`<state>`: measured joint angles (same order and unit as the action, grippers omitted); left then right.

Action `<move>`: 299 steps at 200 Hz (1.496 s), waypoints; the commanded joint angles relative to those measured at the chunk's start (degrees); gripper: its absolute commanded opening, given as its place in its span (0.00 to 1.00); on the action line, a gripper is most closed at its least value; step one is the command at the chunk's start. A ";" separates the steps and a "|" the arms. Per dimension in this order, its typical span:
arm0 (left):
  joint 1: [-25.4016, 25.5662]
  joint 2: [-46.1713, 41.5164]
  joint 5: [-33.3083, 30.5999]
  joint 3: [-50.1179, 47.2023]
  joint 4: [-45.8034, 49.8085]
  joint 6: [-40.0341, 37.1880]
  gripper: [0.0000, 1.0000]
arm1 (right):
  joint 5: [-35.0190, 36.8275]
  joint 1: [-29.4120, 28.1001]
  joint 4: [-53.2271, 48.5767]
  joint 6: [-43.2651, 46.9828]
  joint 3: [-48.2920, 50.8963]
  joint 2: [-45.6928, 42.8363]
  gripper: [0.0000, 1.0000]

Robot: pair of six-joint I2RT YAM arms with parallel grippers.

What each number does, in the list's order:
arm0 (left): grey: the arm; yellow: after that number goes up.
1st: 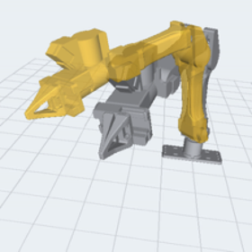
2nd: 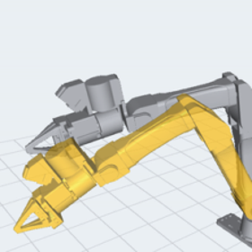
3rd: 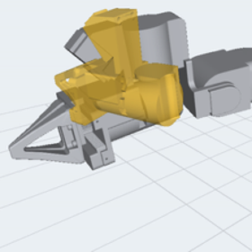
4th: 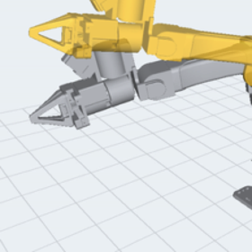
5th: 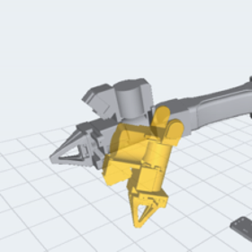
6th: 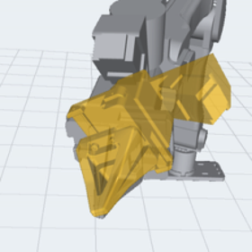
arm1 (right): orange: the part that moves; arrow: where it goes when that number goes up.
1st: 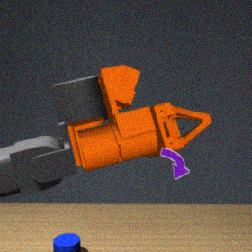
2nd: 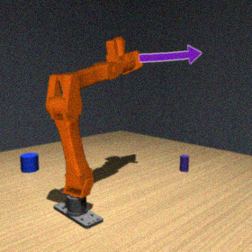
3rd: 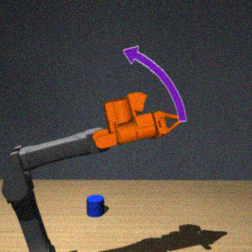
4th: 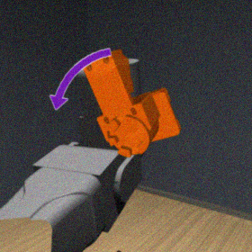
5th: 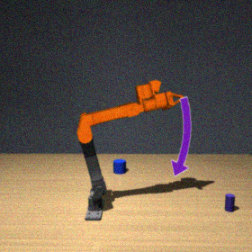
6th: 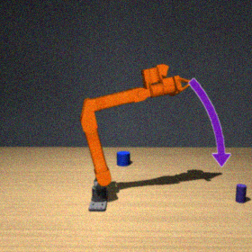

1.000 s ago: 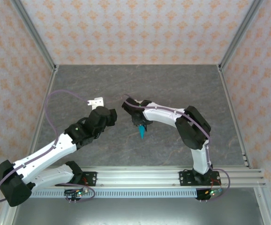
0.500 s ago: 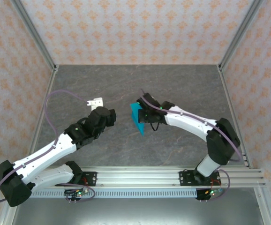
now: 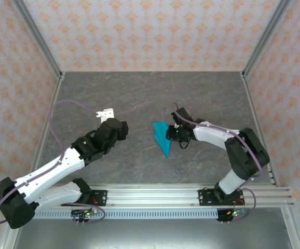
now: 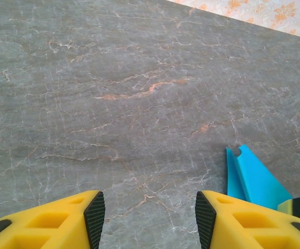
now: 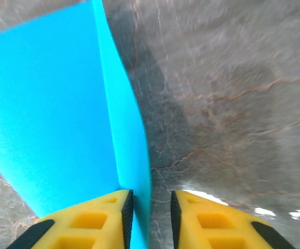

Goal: Fold a paper plane with a square sheet of paper (fold left side to right side)
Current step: Place the paper plane at the center of the table, then pick up the paper plane at the center of the table.

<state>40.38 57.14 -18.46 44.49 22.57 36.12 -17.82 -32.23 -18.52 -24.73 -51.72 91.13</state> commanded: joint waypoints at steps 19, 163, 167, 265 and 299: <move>0.04 0.49 -1.59 0.38 -0.13 -0.10 0.53 | 8.83 -0.60 -13.44 4.54 -4.87 -5.85 0.35; 0.01 -15.35 -8.76 -8.81 0.42 2.35 0.60 | 25.33 -22.06 -28.45 4.43 -25.54 16.40 0.51; 0.04 -16.29 -9.09 -9.36 0.70 2.38 0.60 | 25.77 -22.21 -28.88 4.42 -25.92 17.00 0.51; 0.00 -26.56 -13.70 -11.94 5.53 2.55 0.63 | 35.91 -24.81 -37.18 4.10 -32.81 26.16 0.53; -0.04 -26.53 -13.82 -11.97 5.70 2.64 0.63 | 37.20 -24.80 -38.02 4.39 -33.21 27.07 0.51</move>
<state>40.40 30.79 -29.21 33.23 26.81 37.67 15.57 -56.66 -53.30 -20.71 -83.40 117.43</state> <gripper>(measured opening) 0.635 0.523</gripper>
